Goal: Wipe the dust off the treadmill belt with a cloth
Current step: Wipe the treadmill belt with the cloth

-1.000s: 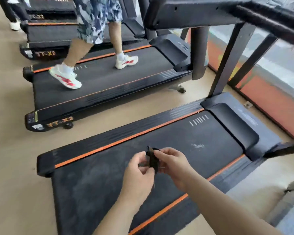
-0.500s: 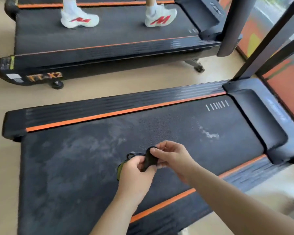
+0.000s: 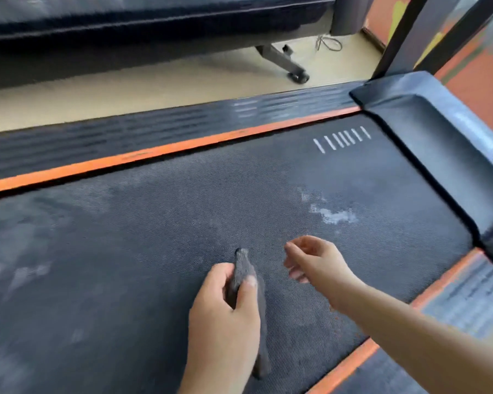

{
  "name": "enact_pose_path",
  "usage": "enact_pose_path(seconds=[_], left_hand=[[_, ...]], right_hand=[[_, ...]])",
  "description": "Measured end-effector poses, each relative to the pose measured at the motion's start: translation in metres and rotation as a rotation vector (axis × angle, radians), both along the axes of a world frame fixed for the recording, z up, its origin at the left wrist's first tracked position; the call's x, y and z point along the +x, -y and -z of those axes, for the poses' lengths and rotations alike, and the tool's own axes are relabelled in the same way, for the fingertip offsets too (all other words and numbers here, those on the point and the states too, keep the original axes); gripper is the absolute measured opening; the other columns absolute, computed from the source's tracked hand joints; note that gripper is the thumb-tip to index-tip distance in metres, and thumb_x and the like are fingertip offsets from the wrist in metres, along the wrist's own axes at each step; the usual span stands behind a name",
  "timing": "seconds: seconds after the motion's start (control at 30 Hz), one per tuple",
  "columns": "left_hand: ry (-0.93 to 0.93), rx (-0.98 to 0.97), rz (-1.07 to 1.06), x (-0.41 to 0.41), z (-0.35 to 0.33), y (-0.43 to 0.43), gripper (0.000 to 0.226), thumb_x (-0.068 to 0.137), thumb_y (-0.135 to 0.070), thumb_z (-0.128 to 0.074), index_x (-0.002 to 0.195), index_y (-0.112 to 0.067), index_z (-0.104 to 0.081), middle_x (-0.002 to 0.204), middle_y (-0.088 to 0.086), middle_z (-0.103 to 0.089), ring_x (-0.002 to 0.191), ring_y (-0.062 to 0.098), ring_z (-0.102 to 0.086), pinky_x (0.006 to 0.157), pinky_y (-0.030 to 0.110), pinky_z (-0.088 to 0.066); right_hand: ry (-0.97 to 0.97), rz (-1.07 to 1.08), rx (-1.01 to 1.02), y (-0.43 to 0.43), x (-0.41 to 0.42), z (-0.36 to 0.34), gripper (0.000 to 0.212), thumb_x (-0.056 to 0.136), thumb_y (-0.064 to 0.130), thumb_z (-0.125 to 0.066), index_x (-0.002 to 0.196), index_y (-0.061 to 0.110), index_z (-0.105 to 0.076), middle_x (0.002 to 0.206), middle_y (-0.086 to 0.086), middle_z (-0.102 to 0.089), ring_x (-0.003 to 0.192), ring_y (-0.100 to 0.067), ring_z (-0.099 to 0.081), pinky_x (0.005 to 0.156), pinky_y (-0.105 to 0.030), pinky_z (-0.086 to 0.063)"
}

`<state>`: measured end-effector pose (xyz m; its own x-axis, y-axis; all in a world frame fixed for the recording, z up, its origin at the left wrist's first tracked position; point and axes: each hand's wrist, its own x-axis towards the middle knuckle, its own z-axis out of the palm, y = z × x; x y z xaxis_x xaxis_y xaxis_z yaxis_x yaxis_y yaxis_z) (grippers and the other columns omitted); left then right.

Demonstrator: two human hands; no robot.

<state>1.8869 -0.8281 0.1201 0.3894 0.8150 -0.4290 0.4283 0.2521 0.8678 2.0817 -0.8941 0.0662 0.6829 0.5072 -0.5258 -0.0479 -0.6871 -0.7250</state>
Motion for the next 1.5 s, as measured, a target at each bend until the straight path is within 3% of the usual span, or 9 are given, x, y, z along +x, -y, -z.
enact_pose_path(seconds=[0.23, 0.33, 0.43, 0.53, 0.73, 1.1, 1.3, 1.4, 1.5], left_hand=[[-0.044, 0.133, -0.047, 0.15, 0.023, 0.024, 0.01, 0.092, -0.032, -0.059, 0.085, -0.025, -0.055, 0.078, -0.018, -0.063, 0.074, 0.007, -0.059, 0.06, 0.023, -0.045], [-0.134, 0.331, 0.135, 0.21, 0.047, 0.047, 0.014, 0.089, -0.037, -0.059, 0.086, -0.027, -0.051, 0.078, -0.013, -0.06, 0.084, 0.014, -0.055, 0.07, 0.035, -0.041], [-0.417, 0.535, 0.577, 0.245, 0.095, 0.078, 0.045, 0.086, -0.055, -0.043, 0.11, -0.025, -0.065, 0.127, 0.001, -0.064, 0.123, 0.026, -0.056, 0.096, 0.04, -0.049], [-0.687, 0.582, 0.721, 0.262, 0.135, 0.102, 0.07, 0.075, -0.051, -0.043, 0.112, 0.0, -0.072, 0.135, 0.029, -0.058, 0.123, 0.055, -0.053, 0.089, 0.063, -0.052], [-0.767, 0.565, 0.801, 0.265, 0.146, 0.11, 0.07, 0.077, -0.052, -0.044, 0.113, 0.0, -0.073, 0.137, 0.027, -0.057, 0.124, 0.055, -0.053, 0.087, 0.068, -0.051], [-0.773, 0.675, 0.768, 0.262, 0.151, 0.107, 0.068, 0.074, -0.052, -0.043, 0.107, -0.003, -0.076, 0.132, 0.024, -0.062, 0.12, 0.053, -0.057, 0.084, 0.066, -0.053], [-0.709, 0.852, 0.632, 0.254, 0.171, 0.111, 0.066, 0.101, -0.052, -0.026, 0.106, -0.009, -0.077, 0.131, 0.016, -0.065, 0.121, 0.047, -0.059, 0.089, 0.062, -0.052], [-0.664, 0.928, 0.512, 0.26, 0.179, 0.126, 0.076, 0.106, -0.044, -0.012, 0.101, -0.009, -0.079, 0.126, 0.009, -0.069, 0.116, 0.043, -0.063, 0.095, 0.057, -0.052], [-0.605, 0.994, 0.549, 0.291, 0.174, 0.147, 0.048, 0.096, -0.039, -0.039, 0.09, -0.015, -0.081, 0.113, 0.003, -0.075, 0.106, 0.037, -0.07, 0.091, 0.051, -0.053]], right_hand=[[0.365, -0.026, -0.101, 0.061, 0.153, 0.04, 0.016, 0.098, 0.043, -0.06, 0.09, 0.033, -0.068, 0.072, 0.016, -0.07, 0.059, -0.001, -0.06, 0.063, -0.029, -0.05], [0.518, -0.058, -0.153, 0.085, 0.218, 0.054, 0.011, 0.097, 0.043, -0.06, 0.095, 0.034, -0.067, 0.084, 0.015, -0.068, 0.08, -0.006, -0.064, 0.081, -0.036, -0.055], [0.659, -0.175, -0.205, 0.098, 0.266, 0.071, 0.024, 0.098, 0.044, -0.058, 0.112, 0.028, -0.069, 0.109, 0.011, -0.063, 0.108, -0.016, -0.058, 0.096, -0.036, -0.049], [0.79, -0.206, -0.255, 0.106, 0.297, 0.08, 0.034, 0.098, 0.04, -0.058, 0.125, 0.02, -0.066, 0.127, 0.0, -0.059, 0.121, -0.026, -0.05, 0.103, -0.04, -0.044], [0.693, -0.337, -0.412, 0.113, 0.318, 0.085, 0.05, 0.101, 0.056, -0.043, 0.149, 0.043, -0.048, 0.167, 0.012, -0.03, 0.157, -0.019, -0.018, 0.121, -0.045, -0.031], [0.687, -0.408, -0.459, 0.107, 0.316, 0.075, 0.054, 0.101, 0.06, -0.037, 0.153, 0.05, -0.037, 0.171, 0.016, -0.015, 0.159, -0.016, -0.008, 0.125, -0.037, -0.024], [0.782, -0.541, -0.47, 0.123, 0.33, 0.076, 0.062, 0.096, 0.072, -0.021, 0.155, 0.054, -0.027, 0.17, 0.021, -0.012, 0.158, -0.009, -0.012, 0.11, -0.035, -0.046], [0.848, -0.585, -0.425, 0.13, 0.338, 0.076, 0.061, 0.097, 0.071, -0.021, 0.153, 0.053, -0.033, 0.168, 0.019, -0.022, 0.156, -0.009, -0.02, 0.106, -0.034, -0.047], [0.958, -0.582, -0.272, 0.14, 0.351, 0.082, 0.055, 0.1, 0.062, -0.029, 0.141, 0.04, -0.058, 0.148, 0.012, -0.054, 0.138, -0.019, -0.046, 0.102, -0.04, -0.047]])
